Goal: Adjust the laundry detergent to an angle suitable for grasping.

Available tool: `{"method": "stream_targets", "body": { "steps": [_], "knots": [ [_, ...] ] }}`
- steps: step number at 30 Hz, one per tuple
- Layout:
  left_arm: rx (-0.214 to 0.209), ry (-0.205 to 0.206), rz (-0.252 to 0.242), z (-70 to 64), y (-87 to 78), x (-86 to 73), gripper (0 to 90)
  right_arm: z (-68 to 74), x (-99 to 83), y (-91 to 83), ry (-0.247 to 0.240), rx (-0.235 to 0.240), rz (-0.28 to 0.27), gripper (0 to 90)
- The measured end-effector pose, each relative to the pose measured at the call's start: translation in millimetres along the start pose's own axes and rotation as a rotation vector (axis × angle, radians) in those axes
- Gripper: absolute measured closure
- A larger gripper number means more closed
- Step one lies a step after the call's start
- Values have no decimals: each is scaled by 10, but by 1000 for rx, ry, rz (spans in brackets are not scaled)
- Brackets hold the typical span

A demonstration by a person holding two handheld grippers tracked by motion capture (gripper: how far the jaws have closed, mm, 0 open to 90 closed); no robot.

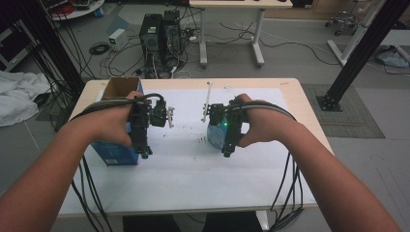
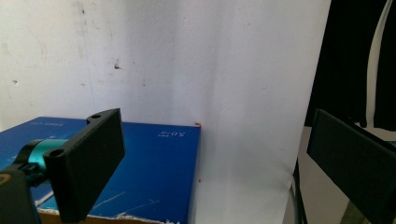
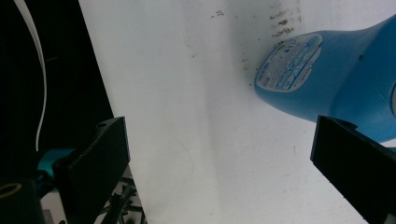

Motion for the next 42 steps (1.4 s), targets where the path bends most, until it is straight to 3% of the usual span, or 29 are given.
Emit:
{"method": "stream_targets", "body": {
  "steps": [11,17,26,42],
  "knots": [
    [6,-7,-5,7,39,54,42,-10,-72,-8,16,-6,-1,37],
    [14,-10,-4,-16,32,72,42,52,-86,-13,7,-10,-5,37],
    [17,-27,6,30,29,20,42,10,-76,9,4,-1,-25,37],
    [26,-28,-8,63,9,-25,42,21,-12,24,5,-1,-11,36]
  ]
}}
Point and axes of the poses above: each handheld gripper's, and its own axes: y roughly forward along the jaws, x roughly out of its top, z roughly to its left, the point moved 1 cm from there along y, roughly forward along the jaws, and after that the axes turned 3 degrees about -z, right-handed, at the moved point
